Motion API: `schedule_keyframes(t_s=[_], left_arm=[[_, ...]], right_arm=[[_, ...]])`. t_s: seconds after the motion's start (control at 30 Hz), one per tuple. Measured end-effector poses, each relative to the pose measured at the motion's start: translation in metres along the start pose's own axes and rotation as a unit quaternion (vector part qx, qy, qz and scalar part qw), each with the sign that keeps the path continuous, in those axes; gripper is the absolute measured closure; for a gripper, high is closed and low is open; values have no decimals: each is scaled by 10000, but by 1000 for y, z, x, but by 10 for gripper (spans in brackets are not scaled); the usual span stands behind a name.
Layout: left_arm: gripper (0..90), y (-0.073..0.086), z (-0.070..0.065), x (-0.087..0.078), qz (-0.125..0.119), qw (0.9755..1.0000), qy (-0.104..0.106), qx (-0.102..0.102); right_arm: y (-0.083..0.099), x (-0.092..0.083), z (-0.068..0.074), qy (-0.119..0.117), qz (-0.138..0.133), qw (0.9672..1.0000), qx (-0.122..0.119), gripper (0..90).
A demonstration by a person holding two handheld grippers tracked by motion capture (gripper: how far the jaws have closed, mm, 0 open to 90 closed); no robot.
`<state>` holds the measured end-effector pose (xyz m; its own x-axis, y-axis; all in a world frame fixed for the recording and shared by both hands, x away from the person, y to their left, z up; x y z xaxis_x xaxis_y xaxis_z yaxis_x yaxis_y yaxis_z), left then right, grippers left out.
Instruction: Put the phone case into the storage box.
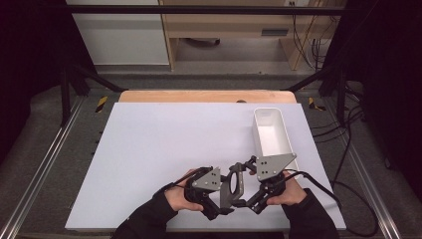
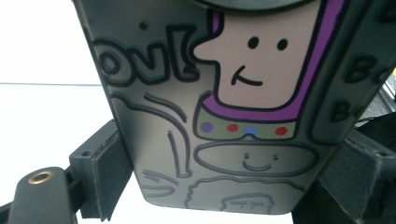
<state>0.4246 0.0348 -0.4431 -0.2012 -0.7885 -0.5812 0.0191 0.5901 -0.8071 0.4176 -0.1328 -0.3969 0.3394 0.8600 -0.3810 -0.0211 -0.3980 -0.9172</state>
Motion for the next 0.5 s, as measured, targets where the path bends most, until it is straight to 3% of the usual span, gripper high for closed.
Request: schedule_keyframes(t_s=[0.5], left_arm=[[109,1,1,0,51,9999,54,-127]], right_arm=[[1,2,0,-6,56,10000,38,120]])
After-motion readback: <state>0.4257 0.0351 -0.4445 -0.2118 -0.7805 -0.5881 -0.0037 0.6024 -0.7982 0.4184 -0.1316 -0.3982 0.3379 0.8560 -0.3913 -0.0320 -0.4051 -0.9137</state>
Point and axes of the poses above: each handheld gripper's, and its own axes: x roughly forward along the jaws, y roughly out of its underside, z roughly to its left, the point moved 3 cm from there along x, roughly forward along the jaws, and after that the axes turned 14 degrees about y, right-handed, at the moved point
